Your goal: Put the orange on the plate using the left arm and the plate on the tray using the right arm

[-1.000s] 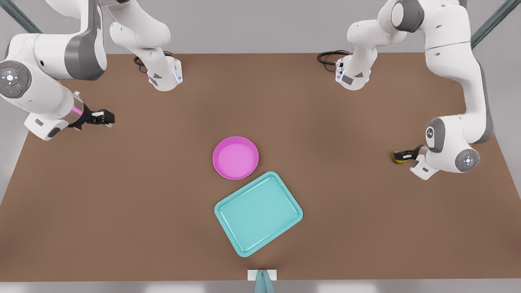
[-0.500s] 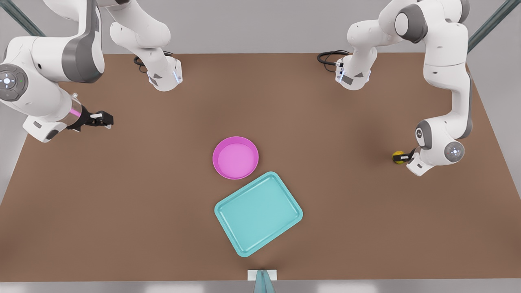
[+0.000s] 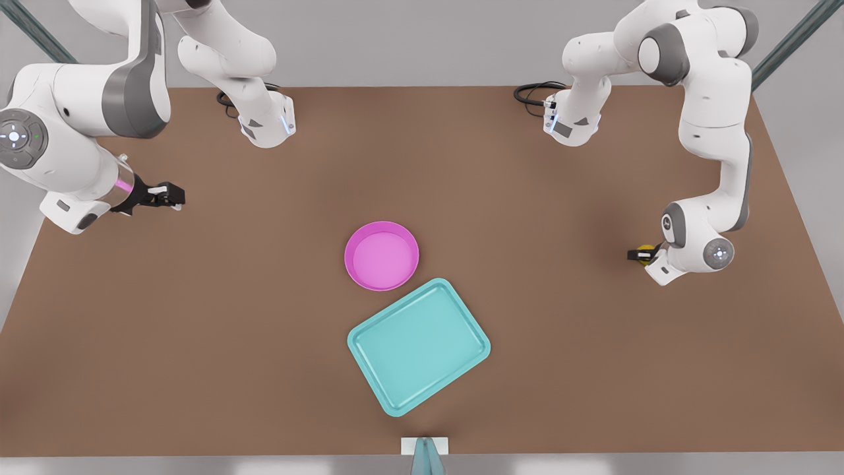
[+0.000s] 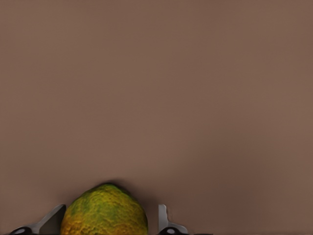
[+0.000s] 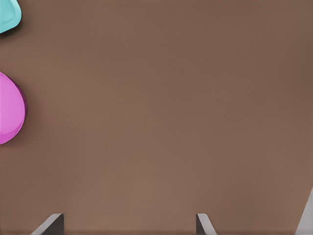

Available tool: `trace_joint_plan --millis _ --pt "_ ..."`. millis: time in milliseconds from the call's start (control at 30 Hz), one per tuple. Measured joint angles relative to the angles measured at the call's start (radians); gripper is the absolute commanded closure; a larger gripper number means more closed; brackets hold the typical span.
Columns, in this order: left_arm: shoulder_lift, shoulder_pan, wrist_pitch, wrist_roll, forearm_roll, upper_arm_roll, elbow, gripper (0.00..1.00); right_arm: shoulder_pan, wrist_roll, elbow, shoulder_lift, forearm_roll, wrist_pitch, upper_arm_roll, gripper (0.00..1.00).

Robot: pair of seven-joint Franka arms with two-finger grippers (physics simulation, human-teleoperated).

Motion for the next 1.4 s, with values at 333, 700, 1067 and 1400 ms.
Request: trace_joint_plan --millis 333,700,1067,1400 --pt "-0.083 -0.064 -0.041 -0.014 0.012 -0.003 0.009 0.37 0.000 -0.002 0.000 0.001 0.000 0.000 0.000 0.00" --pt "0.278 -0.800 -0.385 -0.365 -0.119 -0.175 0.868 0.36 0.000 -0.004 0.000 0.005 0.000 0.003 0.000 0.00" --pt "0.453 -0.891 -0.238 -0.753 -0.150 -0.254 1.056 0.00 0.004 -0.004 -0.007 0.105 0.031 0.028 0.000 0.00" --pt "0.011 -0.603 -0.695 -0.812 -0.142 0.141 0.993 0.00 0.286 0.106 -0.315 0.232 0.308 0.418 0.002 0.00"
